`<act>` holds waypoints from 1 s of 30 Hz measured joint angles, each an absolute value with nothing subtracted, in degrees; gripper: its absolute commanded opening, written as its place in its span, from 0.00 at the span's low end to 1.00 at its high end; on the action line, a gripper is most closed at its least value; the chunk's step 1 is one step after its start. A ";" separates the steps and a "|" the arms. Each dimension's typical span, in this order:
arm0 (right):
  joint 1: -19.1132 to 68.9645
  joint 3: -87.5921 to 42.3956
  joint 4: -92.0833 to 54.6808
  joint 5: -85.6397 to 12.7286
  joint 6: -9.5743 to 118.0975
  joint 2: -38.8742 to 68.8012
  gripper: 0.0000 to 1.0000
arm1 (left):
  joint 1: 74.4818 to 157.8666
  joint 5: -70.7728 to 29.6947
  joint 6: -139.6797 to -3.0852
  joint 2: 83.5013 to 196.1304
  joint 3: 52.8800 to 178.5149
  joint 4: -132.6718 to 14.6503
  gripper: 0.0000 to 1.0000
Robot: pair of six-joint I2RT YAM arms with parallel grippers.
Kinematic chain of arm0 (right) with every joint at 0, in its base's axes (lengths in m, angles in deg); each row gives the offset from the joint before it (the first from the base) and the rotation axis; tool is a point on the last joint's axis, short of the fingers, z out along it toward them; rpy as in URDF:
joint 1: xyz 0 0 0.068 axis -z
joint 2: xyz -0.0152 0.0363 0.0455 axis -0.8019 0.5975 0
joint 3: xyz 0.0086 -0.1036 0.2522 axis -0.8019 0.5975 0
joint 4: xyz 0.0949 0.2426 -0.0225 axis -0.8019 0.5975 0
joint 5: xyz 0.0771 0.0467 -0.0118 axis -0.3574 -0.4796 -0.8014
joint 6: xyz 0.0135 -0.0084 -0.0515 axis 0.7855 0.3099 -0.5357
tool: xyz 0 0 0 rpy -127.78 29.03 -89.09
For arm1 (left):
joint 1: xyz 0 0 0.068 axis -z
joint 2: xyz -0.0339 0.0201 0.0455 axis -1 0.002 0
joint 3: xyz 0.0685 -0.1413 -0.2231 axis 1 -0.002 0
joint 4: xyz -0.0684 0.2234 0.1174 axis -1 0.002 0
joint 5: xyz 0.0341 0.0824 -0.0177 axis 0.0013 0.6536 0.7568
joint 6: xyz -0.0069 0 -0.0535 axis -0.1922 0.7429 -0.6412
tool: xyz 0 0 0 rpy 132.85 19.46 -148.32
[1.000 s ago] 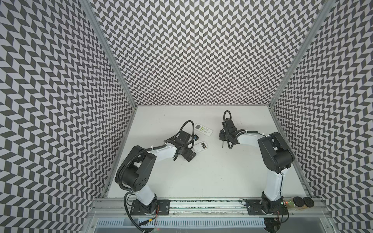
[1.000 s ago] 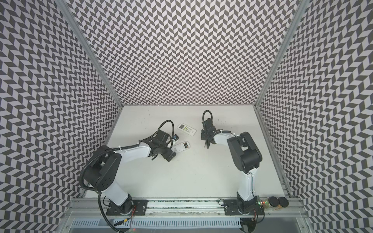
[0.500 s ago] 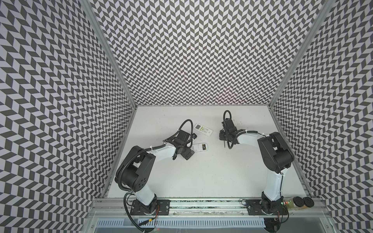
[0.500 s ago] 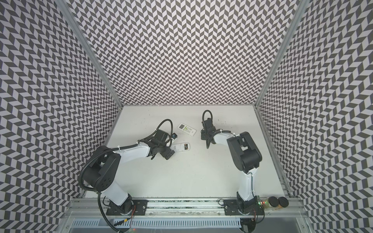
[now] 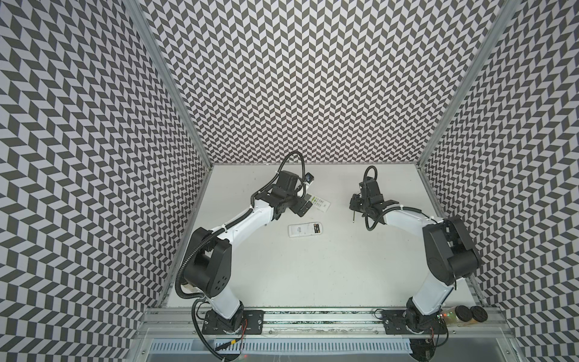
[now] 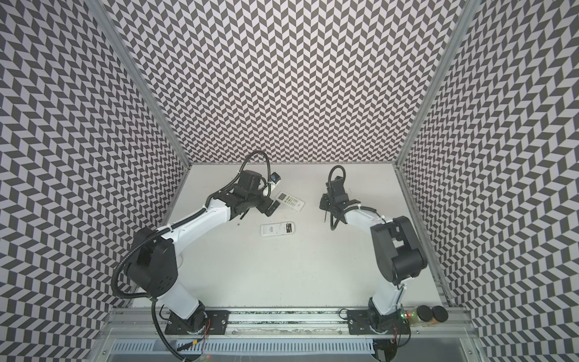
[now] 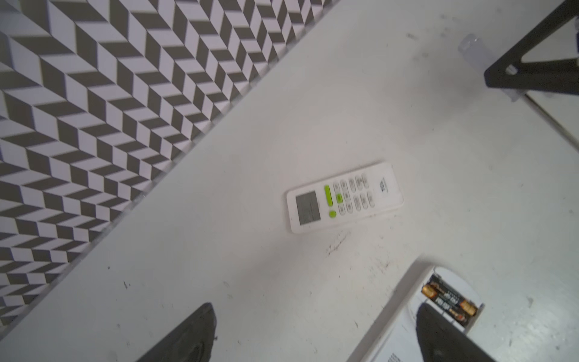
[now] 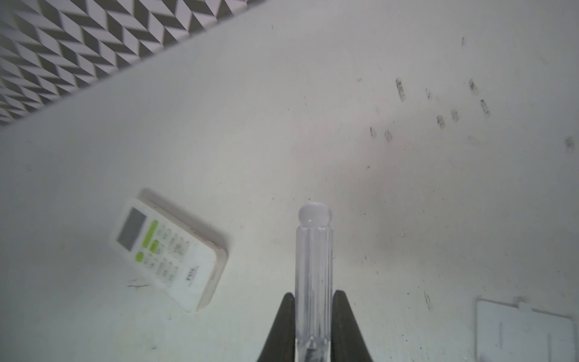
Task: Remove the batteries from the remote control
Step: 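Lift the screwdriver with the right gripper while the left gripper rises toward it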
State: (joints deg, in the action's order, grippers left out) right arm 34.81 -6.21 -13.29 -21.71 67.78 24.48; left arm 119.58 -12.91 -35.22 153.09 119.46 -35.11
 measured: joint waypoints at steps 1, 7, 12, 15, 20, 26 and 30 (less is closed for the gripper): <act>35.27 -5.07 -15.13 -22.50 69.25 22.27 0.10 | 119.51 -14.04 -35.82 153.29 121.50 -35.63 1.00; 38.19 2.40 -29.56 -28.40 78.45 11.91 0.05 | 118.42 -22.09 -43.81 154.03 130.52 -39.06 1.00; 39.09 6.97 -42.63 -31.05 86.14 9.25 0.02 | 117.30 -30.33 -51.22 155.30 133.89 -41.36 1.00; 39.09 8.50 -48.77 -31.79 91.37 8.92 0.02 | 117.26 -33.54 -54.26 156.76 134.87 -41.71 0.99; 39.11 12.59 -57.73 -30.89 102.43 7.69 0.01 | 117.89 -37.67 -60.32 159.21 135.62 -43.68 0.94; 39.03 15.32 -62.71 -27.55 111.04 7.48 0.01 | 119.51 -41.76 -68.10 160.78 134.63 -47.26 0.93; 38.76 15.89 -64.68 -25.93 113.36 7.45 0.01 | 122.18 -45.14 -73.10 160.78 132.53 -50.26 0.90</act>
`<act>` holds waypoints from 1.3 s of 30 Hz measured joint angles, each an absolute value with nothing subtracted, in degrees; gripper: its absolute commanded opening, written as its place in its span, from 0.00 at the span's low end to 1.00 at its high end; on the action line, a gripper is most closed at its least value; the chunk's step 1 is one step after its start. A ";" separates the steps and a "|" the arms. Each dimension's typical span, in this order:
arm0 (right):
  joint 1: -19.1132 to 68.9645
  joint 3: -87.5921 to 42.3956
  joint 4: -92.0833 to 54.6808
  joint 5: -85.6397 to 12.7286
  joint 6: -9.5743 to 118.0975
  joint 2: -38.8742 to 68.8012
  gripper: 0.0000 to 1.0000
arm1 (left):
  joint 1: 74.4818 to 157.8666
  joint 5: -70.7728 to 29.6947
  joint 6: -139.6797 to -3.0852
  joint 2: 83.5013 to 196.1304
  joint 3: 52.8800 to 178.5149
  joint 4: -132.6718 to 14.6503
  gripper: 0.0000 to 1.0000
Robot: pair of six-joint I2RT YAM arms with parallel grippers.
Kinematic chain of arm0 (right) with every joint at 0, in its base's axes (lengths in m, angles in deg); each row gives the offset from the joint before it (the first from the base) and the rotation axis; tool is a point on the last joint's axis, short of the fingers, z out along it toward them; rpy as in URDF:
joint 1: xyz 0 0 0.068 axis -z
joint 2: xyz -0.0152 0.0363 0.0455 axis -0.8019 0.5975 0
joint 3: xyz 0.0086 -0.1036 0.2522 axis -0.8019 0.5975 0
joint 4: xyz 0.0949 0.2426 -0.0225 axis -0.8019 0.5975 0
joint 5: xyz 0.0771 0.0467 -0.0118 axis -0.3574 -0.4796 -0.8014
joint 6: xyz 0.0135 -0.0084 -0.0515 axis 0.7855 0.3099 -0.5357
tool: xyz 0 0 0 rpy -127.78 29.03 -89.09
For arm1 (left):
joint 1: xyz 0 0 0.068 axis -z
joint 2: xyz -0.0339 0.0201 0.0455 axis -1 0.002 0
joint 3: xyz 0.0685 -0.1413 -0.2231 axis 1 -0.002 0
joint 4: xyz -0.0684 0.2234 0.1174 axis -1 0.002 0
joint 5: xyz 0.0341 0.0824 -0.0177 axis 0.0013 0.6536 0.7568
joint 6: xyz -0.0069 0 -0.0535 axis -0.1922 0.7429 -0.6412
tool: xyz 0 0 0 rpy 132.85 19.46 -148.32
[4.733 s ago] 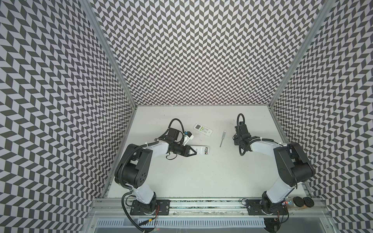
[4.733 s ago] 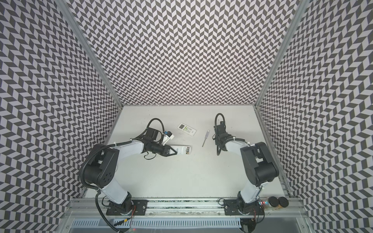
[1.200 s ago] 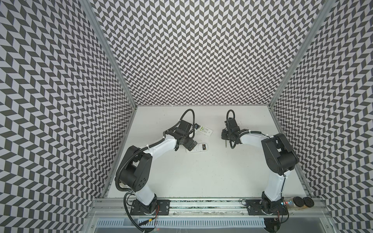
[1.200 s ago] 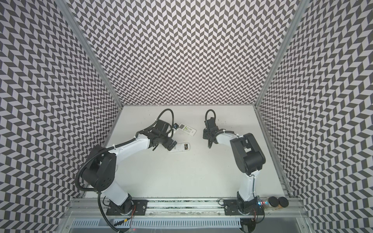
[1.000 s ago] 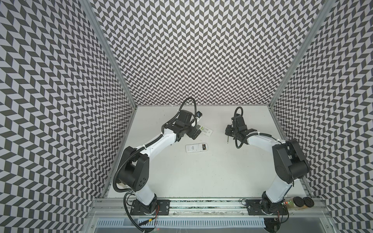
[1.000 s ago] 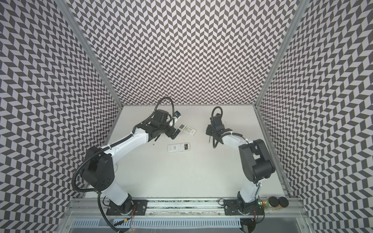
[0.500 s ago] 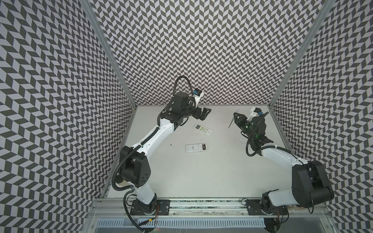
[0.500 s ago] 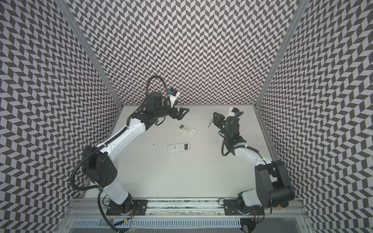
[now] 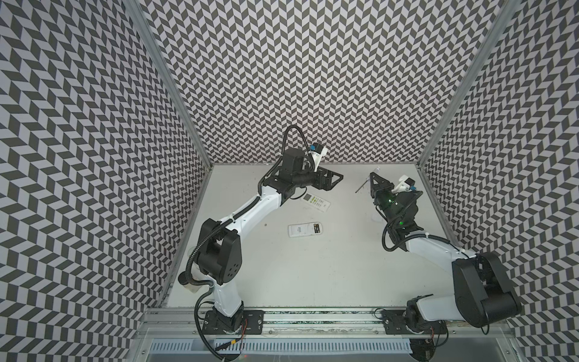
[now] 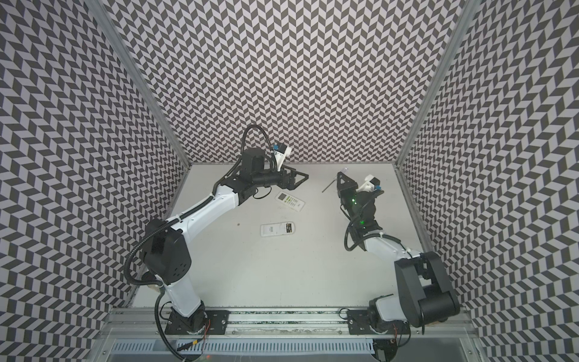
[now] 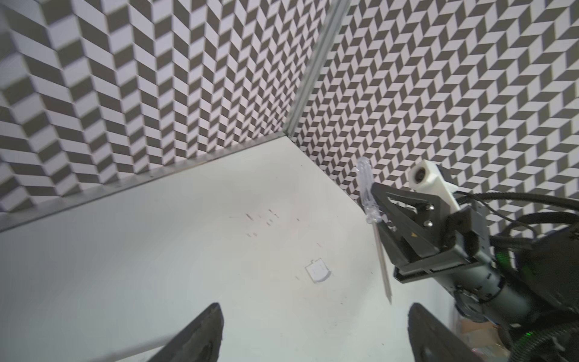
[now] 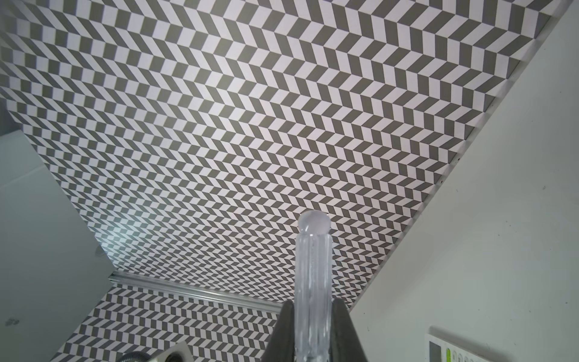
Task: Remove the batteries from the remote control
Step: 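Lift the screwdriver with the right gripper while the left gripper rises toward it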
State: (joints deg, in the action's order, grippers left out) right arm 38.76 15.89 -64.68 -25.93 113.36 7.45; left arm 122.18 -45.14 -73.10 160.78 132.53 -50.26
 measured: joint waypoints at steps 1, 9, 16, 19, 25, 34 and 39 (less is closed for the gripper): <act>38.65 15.96 -65.07 -25.67 113.57 7.45 0.01 | 122.68 -45.95 -74.65 160.78 131.77 -51.24 0.89; 38.06 18.47 -66.89 -22.74 114.10 6.78 0.01 | 124.36 -48.51 -83.77 160.87 128.05 -56.05 0.65; 38.11 19.37 -67.52 -21.39 113.88 6.49 0.01 | 125.85 -52.31 -88.18 161.37 123.75 -61.16 0.66; 38.11 19.10 -67.87 -22.02 114.21 6.75 0.01 | 127.03 -53.23 -89.28 161.83 123.75 -63.35 0.68; 38.11 18.84 -68.11 -22.74 114.19 7.04 0.01 | 130.53 -54.15 -91.99 163.62 123.77 -67.54 0.71; 38.11 18.89 -68.05 -23.49 114.06 7.02 0.00 | 130.86 -52.88 -96.38 166.93 124.14 -68.64 0.67; 38.11 18.86 -67.76 -23.86 113.47 6.99 0.00 | 130.86 -52.93 -97.50 167.82 124.38 -68.90 0.54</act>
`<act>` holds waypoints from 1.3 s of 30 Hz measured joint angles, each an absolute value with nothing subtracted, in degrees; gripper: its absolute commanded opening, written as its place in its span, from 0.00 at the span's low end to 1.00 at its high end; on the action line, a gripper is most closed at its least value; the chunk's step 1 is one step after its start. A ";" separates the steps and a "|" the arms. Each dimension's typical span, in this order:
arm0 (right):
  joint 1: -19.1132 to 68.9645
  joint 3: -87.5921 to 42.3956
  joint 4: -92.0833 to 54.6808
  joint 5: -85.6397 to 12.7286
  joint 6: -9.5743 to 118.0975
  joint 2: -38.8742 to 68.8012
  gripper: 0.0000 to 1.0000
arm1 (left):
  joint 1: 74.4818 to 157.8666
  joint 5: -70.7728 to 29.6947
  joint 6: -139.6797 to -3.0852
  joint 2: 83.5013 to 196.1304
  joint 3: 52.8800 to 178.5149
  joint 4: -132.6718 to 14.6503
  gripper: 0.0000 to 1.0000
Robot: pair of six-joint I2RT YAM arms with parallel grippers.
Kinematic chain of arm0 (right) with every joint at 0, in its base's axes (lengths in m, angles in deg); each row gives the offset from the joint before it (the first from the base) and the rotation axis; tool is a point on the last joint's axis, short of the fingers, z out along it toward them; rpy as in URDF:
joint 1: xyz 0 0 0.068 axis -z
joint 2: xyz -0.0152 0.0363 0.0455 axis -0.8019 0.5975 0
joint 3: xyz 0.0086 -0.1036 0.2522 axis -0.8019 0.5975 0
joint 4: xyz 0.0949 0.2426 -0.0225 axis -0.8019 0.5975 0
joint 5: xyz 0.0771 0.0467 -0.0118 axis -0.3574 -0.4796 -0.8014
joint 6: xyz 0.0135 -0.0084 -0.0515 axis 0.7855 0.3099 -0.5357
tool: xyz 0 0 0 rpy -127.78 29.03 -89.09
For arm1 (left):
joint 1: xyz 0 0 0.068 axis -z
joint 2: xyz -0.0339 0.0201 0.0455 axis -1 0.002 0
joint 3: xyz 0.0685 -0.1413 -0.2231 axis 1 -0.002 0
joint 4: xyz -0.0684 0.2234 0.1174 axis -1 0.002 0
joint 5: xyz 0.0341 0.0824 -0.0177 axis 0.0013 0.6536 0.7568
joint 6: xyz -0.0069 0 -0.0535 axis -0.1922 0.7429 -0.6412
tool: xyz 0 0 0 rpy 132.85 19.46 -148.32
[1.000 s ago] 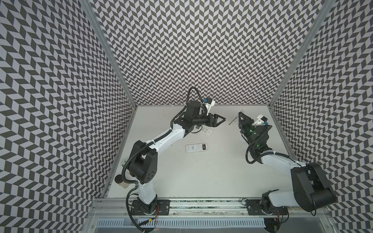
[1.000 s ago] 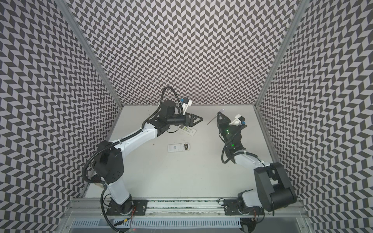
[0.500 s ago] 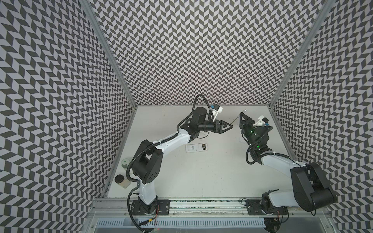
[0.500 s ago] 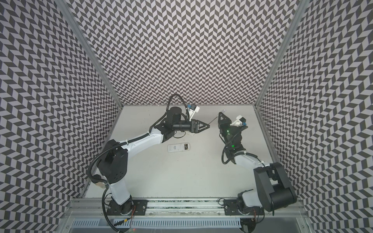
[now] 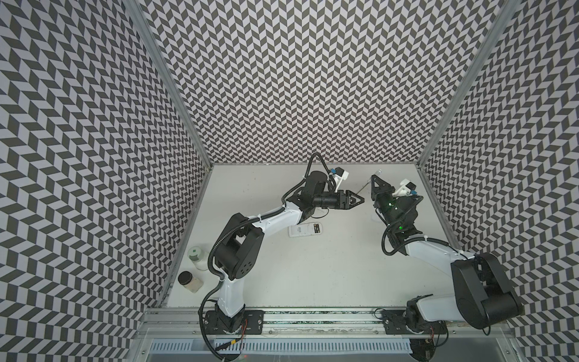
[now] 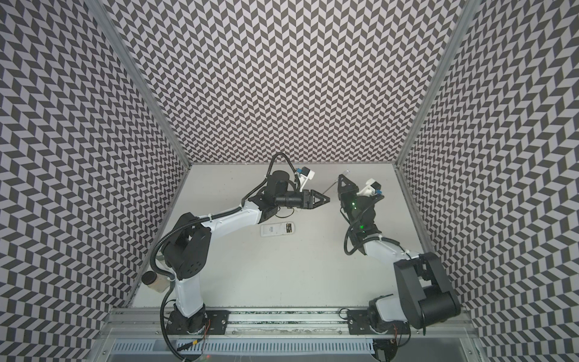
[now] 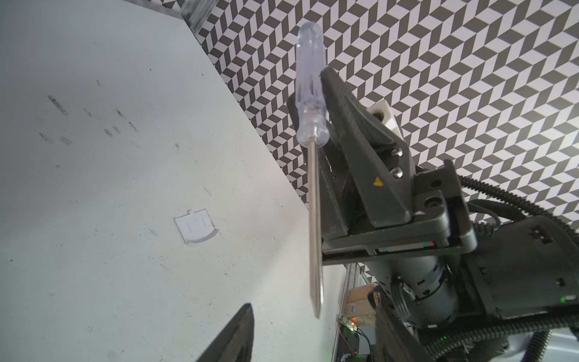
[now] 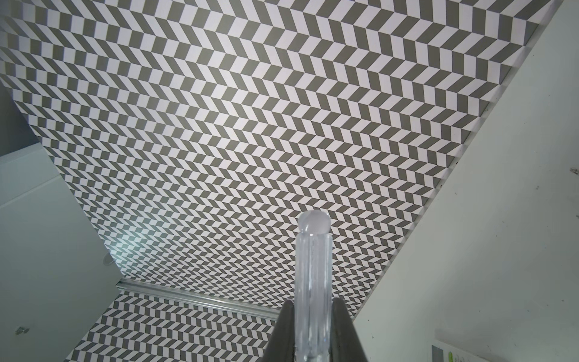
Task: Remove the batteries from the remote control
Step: 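Lift the screwdriver with the right gripper while the left gripper rises toward it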
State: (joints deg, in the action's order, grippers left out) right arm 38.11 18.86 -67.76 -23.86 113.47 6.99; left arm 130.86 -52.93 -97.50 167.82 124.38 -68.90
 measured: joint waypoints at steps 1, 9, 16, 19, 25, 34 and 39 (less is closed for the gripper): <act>38.11 18.82 -67.46 -24.01 113.20 6.99 0.00 | 130.83 -53.03 -97.78 167.95 124.49 -68.92 0.50; 38.11 16.22 -65.84 -26.98 111.94 6.99 0.00 | 130.86 -54.56 -97.71 168.06 126.04 -68.86 0.43; 37.95 14.97 -65.49 -28.62 110.06 7.02 0.00 | 130.83 -56.95 -96.77 168.11 126.33 -68.81 0.38; 37.95 13.92 -65.40 -29.17 108.74 7.02 0.00 | 130.57 -57.34 -94.70 168.11 126.39 -66.82 0.47; 38.13 11.72 -64.26 -30.35 103.61 6.95 0.00 | 127.45 -58.26 -87.29 167.82 127.59 -57.40 0.61; 37.89 10.03 -62.10 -36.75 99.98 7.02 0.00 | 126.16 -62.76 -78.68 165.96 130.17 -50.30 0.68; 36.93 9.84 -61.40 -38.44 97.27 6.93 0.00 | 127.40 -62.94 -77.80 165.96 132.40 -49.10 0.62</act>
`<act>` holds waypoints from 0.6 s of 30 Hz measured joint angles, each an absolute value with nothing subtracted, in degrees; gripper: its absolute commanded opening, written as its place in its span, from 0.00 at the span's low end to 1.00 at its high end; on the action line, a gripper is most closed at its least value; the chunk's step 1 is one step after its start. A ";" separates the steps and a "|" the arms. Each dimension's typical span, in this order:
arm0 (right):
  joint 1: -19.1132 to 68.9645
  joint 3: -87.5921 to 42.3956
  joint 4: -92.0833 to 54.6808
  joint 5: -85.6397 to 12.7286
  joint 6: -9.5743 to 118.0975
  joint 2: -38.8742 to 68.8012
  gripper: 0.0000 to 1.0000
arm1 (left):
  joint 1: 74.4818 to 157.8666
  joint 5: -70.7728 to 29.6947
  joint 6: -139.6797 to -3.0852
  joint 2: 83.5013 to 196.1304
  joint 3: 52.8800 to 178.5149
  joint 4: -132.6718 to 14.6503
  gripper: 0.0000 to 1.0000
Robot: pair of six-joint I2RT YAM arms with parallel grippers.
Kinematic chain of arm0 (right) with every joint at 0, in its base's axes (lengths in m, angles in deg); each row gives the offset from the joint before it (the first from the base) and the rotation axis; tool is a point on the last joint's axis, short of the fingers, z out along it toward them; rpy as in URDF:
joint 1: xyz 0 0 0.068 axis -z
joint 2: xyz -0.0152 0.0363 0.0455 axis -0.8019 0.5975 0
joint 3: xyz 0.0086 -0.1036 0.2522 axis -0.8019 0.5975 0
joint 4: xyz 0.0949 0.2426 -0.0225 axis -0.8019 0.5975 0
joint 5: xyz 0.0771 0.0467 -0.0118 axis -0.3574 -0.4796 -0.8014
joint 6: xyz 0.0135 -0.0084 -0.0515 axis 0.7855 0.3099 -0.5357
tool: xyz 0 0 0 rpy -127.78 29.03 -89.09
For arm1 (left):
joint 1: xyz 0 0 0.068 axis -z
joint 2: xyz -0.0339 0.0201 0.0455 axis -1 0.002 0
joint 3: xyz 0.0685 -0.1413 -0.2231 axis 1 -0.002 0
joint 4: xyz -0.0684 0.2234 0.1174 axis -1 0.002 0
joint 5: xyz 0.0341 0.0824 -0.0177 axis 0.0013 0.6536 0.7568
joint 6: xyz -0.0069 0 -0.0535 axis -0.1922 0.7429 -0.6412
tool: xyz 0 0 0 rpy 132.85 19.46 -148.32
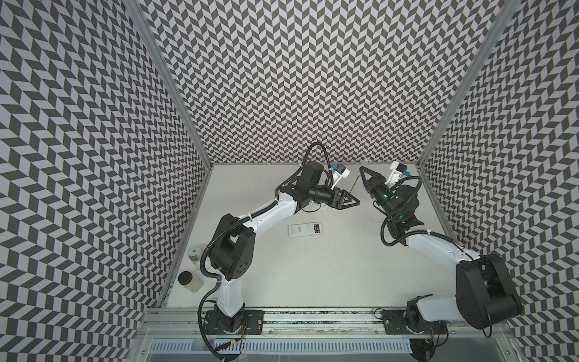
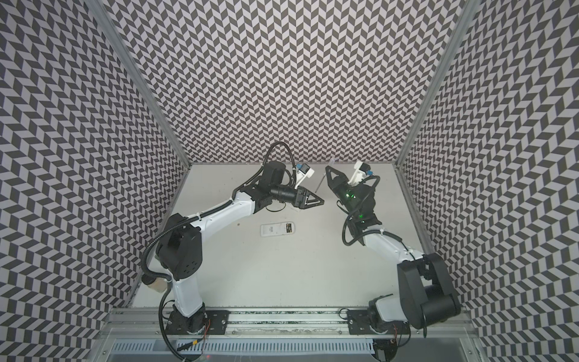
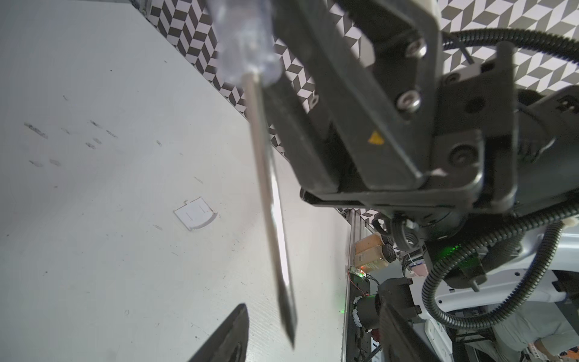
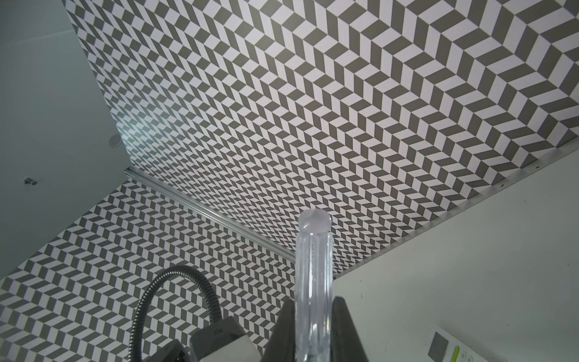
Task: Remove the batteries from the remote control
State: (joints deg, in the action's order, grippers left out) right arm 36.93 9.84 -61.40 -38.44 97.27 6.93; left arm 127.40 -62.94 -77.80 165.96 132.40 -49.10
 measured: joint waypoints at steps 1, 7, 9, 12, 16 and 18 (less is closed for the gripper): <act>36.73 9.84 -60.99 -38.54 96.59 6.80 0.00 | 127.38 -62.96 -77.76 165.96 132.71 -49.12 0.61; 35.92 10.12 -59.91 -39.11 94.38 5.49 0.00 | 127.62 -63.53 -78.55 166.01 134.35 -49.05 0.31; 35.70 10.23 -60.07 -39.11 93.88 5.01 0.00 | 127.75 -63.35 -78.65 166.01 134.81 -49.10 0.19; 35.44 10.43 -60.61 -39.40 93.34 4.39 0.00 | 127.75 -62.87 -78.63 166.05 135.03 -48.66 0.01; 35.42 10.99 -61.88 -39.62 92.40 3.94 0.04 | 127.40 -61.80 -78.37 166.05 135.24 -47.72 0.00; 35.42 11.19 -62.06 -39.68 92.05 3.94 0.11 | 127.38 -61.65 -77.74 166.05 135.24 -47.22 0.00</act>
State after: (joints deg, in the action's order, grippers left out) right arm 35.42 11.19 -62.06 -39.68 92.05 3.94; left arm 127.38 -61.65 -77.74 166.05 135.24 -47.22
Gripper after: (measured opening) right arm 0.158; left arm 0.051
